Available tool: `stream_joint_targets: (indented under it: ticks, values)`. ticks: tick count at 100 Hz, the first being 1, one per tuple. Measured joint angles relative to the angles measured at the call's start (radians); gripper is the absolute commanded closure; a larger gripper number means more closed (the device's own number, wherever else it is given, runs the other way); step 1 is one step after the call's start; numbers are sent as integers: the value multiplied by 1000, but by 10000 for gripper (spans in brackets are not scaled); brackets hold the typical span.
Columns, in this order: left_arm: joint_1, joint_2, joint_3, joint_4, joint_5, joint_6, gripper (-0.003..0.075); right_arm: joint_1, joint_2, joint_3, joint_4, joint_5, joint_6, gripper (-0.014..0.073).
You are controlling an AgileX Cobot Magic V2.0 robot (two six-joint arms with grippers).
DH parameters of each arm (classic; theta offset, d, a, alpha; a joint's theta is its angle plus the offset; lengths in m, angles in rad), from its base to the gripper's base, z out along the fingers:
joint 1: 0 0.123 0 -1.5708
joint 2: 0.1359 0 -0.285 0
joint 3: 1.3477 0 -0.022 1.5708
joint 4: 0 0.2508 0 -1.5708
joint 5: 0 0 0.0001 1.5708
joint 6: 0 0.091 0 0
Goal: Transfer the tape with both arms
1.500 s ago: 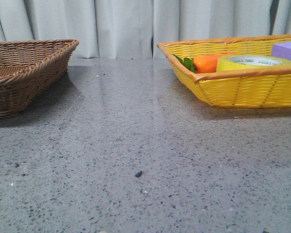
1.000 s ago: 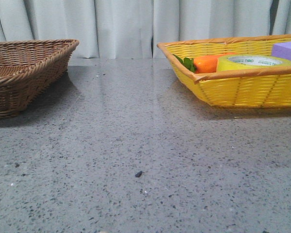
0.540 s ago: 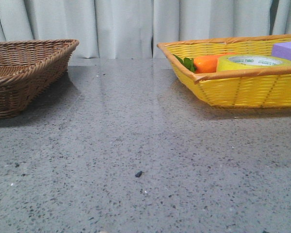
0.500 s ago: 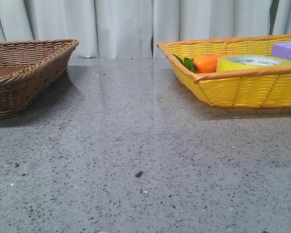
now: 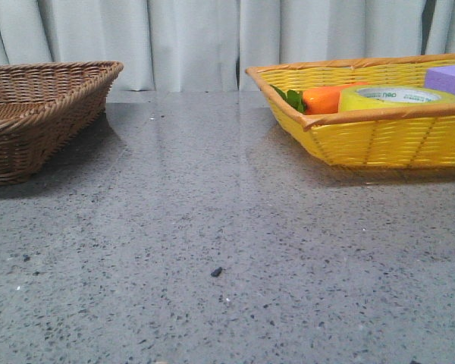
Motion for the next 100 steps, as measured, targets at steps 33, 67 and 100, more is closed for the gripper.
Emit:
stream_joint_targets:
  ticks: [33, 67, 100]
  values:
    - [0, 0, 0, 0, -22, 0, 741, 0, 0, 0, 0, 0, 0, 668]
    - [0, 0, 0, -16, -102, 0, 741, 0, 0, 0, 0, -5, 0, 668]
    - [0, 0, 0, -18, -183, 0, 741, 0, 0, 0, 0, -176, 0, 668]
